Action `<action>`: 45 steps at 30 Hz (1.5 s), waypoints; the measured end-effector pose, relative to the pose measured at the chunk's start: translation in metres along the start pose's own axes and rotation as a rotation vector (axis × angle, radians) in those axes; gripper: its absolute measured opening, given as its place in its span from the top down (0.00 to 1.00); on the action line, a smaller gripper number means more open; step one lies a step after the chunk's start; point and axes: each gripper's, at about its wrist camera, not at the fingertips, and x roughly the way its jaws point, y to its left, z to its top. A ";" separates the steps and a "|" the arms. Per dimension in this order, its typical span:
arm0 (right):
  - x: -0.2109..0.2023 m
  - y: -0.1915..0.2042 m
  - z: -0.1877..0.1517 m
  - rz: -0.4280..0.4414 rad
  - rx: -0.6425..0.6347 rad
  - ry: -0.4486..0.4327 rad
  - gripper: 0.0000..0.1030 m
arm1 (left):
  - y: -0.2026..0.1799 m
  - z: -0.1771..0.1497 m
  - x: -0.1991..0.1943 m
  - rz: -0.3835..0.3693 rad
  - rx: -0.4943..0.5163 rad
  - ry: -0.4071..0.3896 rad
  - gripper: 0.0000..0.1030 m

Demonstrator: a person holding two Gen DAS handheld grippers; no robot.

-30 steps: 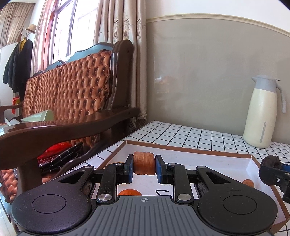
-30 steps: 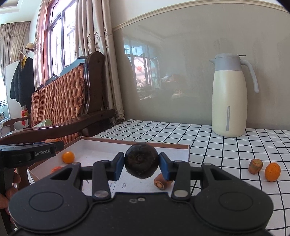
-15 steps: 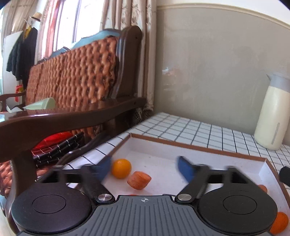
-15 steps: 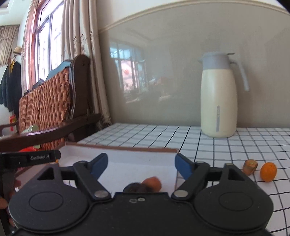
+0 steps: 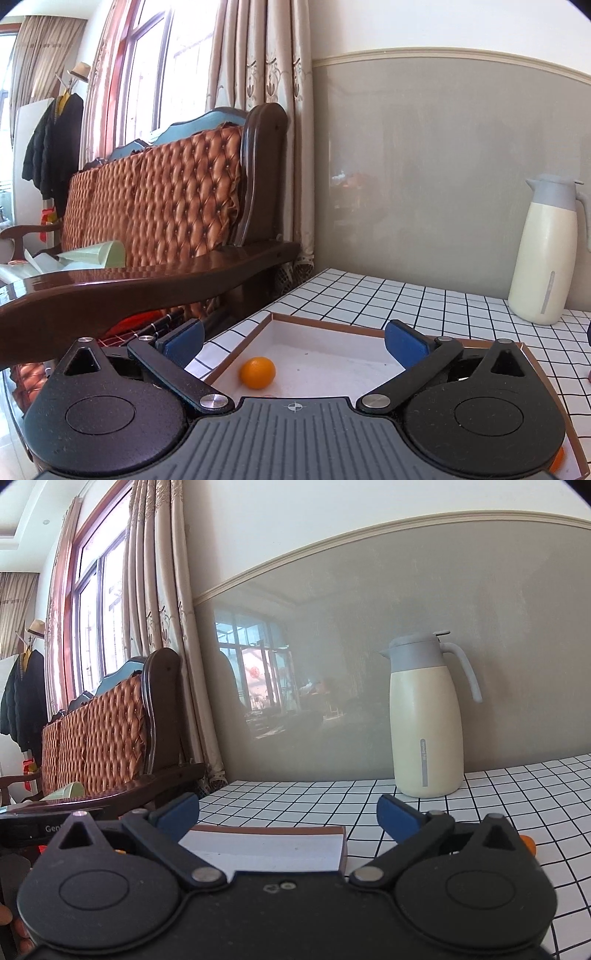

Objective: Organize fruits
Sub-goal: 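Open both tools to drop the pieces into the box, then withdraw both open tools from the box toward the remaining fruit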

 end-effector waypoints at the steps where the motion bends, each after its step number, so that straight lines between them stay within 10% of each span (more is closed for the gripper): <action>1: -0.001 -0.001 0.000 0.007 0.000 0.006 0.06 | 0.000 0.000 -0.001 -0.004 -0.003 0.004 0.00; 23: -0.042 -0.032 0.002 0.034 -0.064 0.074 0.06 | -0.042 -0.014 -0.046 -0.057 0.041 0.002 0.00; 45: -0.070 -0.096 0.004 -0.104 -0.026 0.124 0.09 | -0.141 -0.033 -0.082 -0.277 0.163 -0.009 0.00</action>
